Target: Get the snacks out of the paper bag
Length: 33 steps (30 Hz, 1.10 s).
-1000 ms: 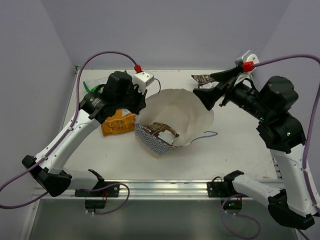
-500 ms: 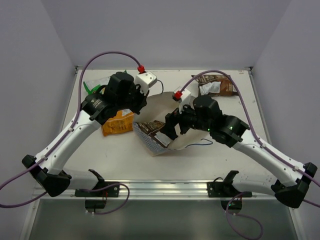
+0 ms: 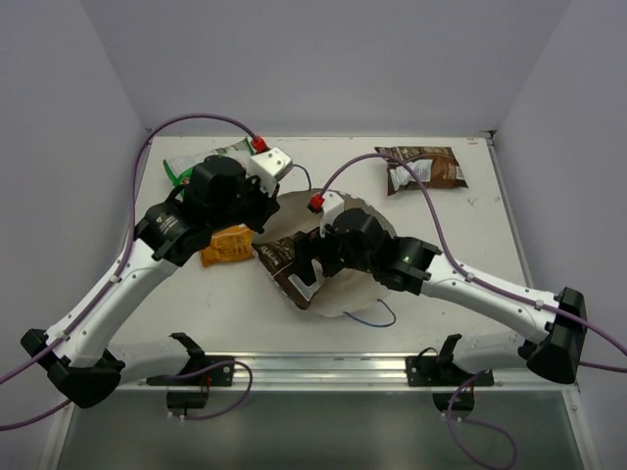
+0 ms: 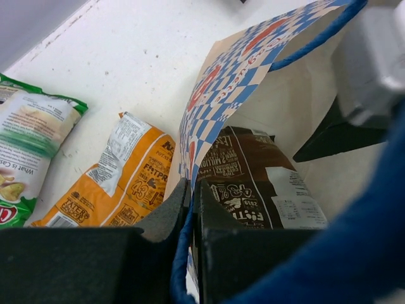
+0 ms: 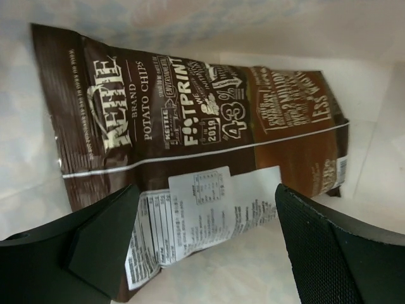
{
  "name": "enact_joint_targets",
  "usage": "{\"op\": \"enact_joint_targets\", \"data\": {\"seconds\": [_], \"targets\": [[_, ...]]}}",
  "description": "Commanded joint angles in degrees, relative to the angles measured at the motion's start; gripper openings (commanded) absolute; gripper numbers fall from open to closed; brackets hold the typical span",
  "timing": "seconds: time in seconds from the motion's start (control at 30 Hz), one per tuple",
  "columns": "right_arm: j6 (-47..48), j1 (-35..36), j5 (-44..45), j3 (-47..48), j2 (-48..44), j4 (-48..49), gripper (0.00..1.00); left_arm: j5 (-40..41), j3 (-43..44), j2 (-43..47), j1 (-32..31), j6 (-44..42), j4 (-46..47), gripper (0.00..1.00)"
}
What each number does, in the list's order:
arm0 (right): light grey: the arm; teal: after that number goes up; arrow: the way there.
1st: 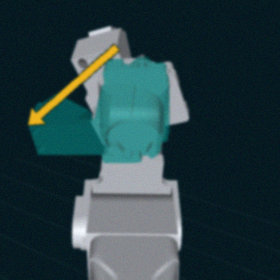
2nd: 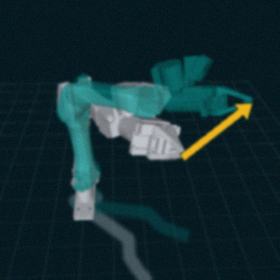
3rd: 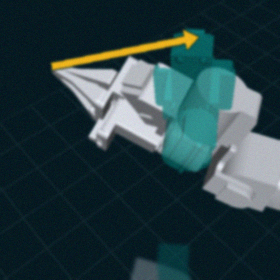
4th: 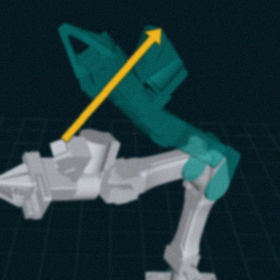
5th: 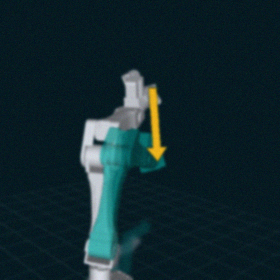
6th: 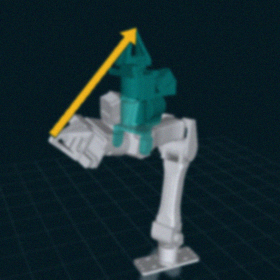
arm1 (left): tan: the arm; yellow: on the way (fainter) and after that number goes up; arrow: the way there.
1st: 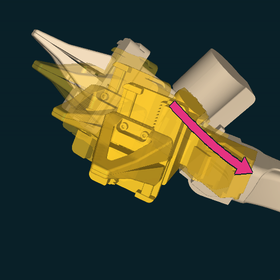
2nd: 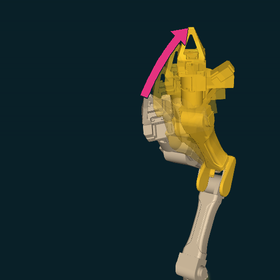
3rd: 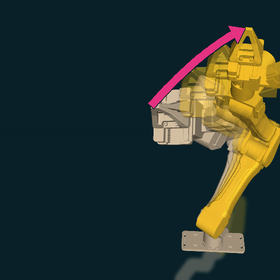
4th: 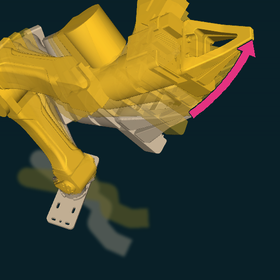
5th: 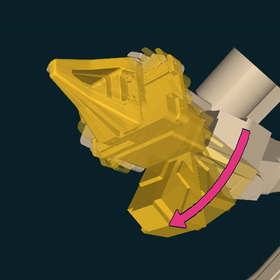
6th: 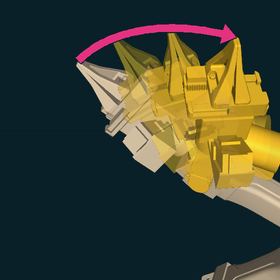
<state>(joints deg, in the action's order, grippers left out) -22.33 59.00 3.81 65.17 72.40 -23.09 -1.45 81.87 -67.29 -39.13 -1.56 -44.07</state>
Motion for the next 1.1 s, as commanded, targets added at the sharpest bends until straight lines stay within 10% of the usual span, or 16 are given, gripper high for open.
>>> {"op": "enact_joint_targets", "data": {"seconds": [0.0, 1.07], "targets": [[-2.54, 1.46, 2.51, -1.27, 1.25, 4.72, 0.91, -0.13, -2.05, 2.86, -0.42, -0.19, 5.31, 0.00], [-7.38, 11.04, 3.39, 10.24, 6.52, 0.34, 0.91, 2.86, -2.06, 4.62, -0.68, 7.71, 5.93, 0.00]]}}
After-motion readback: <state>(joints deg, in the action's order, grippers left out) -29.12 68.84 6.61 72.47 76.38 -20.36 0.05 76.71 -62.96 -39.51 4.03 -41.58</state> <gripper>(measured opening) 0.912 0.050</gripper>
